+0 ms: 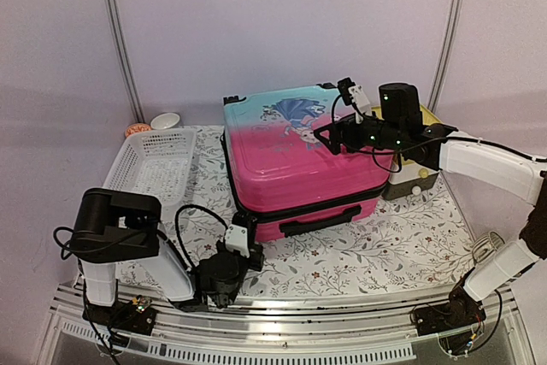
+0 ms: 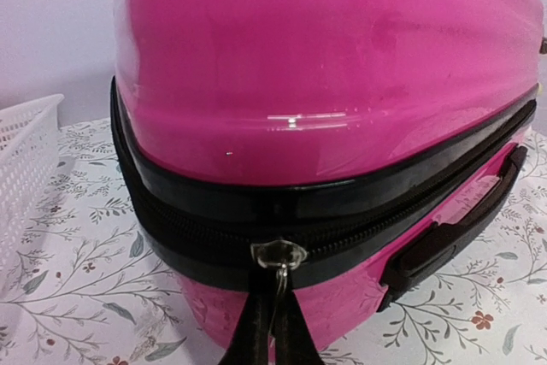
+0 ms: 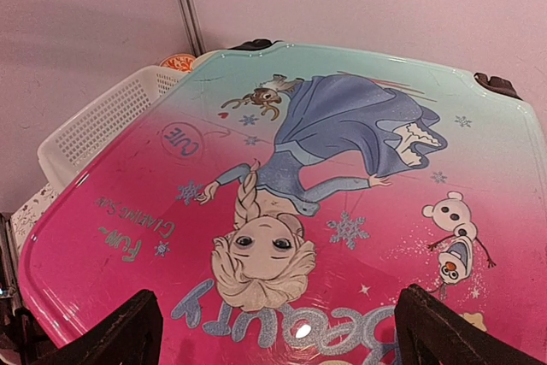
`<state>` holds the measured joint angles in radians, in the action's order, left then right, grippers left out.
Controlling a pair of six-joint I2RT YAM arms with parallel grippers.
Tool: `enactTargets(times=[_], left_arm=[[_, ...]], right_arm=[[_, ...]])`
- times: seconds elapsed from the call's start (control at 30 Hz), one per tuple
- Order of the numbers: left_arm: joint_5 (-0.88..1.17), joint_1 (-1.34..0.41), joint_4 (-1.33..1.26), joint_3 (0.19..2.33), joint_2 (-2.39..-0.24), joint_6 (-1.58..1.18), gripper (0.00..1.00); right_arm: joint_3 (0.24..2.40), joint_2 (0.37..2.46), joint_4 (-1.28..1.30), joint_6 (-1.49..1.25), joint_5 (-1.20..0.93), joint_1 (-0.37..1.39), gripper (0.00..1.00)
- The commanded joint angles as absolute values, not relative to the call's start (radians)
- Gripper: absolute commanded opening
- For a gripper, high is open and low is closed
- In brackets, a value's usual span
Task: Open, take out, and arrange the luggage
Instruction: Pick up the zipper from the luggage, then unzip the zipper of the luggage.
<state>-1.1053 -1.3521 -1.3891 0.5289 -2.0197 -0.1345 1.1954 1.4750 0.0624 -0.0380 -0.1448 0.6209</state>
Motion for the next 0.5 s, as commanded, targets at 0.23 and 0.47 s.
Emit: enactTargets(times=[0.23,0.47], left_arm=[[-0.898,-1.309,-1.367,0.368,-1.81,-0.267,0.0],[-0.77,-1.248,-1.226,0.306,-1.712,-0.428,0.0]], right_arm=[[1.253,1.535,0.183,-0.011,-0.115,0.617,0.96],[1.264,1.598,0.256,-0.015,-0.084,0.615,0.96]])
